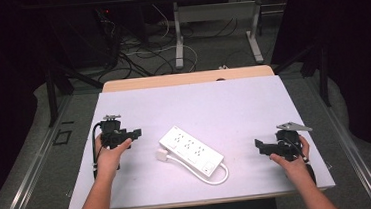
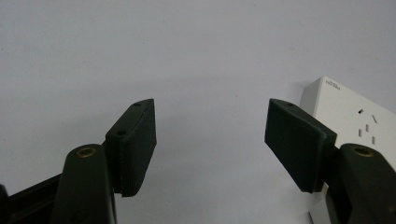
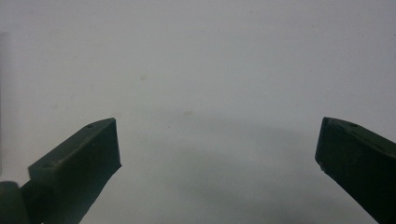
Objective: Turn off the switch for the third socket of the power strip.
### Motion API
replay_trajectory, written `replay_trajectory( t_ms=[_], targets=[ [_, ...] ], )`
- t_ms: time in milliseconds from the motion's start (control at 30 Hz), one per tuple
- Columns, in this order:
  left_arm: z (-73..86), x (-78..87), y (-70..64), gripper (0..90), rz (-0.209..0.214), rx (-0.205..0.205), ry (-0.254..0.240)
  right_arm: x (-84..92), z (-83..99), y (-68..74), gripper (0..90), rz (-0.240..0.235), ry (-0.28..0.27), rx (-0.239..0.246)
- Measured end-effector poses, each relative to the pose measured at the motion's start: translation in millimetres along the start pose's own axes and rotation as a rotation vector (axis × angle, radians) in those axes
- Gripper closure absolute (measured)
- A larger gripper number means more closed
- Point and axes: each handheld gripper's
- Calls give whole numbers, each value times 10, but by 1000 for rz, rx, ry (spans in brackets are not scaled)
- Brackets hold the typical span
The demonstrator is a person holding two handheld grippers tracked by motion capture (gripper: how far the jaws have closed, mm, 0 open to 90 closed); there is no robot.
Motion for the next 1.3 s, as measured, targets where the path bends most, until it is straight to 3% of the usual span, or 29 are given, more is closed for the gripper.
replay_trajectory(
  t_ms=[33,100,200,300,367,467,767,900,933,1067,1100,1300],
  targets=[
    [5,0,10,282,-8,-12,5,0,0,1,0,0,-1,0],
    [18,12,35,272,-18,-26,21,0,1,1,0,-1,0,0],
    [41,31,80,269,-15,-14,23,5,0,1,0,3,-1,-1],
    [76,33,120,220,-43,-2,-2,8,0,-4,0,2,0,2],
    [95,41,173,157,-65,-19,-20,7,0,3,0,4,0,-2],
    [113,60,223,156,-82,1,-32,6,-1,4,0,2,-2,0],
    [141,123,363,2,-80,57,-101,6,-3,2,0,-3,-1,0],
    [157,162,418,2,-86,68,-98,11,-5,-5,0,-3,-4,2],
    [176,159,431,2,-89,65,-122,11,-5,-11,0,-4,-6,7],
    [193,216,465,2,-80,60,-122,11,-6,-11,0,-4,-6,6],
    [206,218,463,2,-82,66,-145,10,-6,-9,0,-5,-6,6],
    [303,285,447,2,-71,31,-161,7,1,-4,0,0,0,0]
  ],
)
Point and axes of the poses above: each handheld gripper's, and its own axes: x roughly backward along the jaws, z roughly out of its underside, y roughly to its left, and after that the axes turned 15 degrees about -y, right-handed
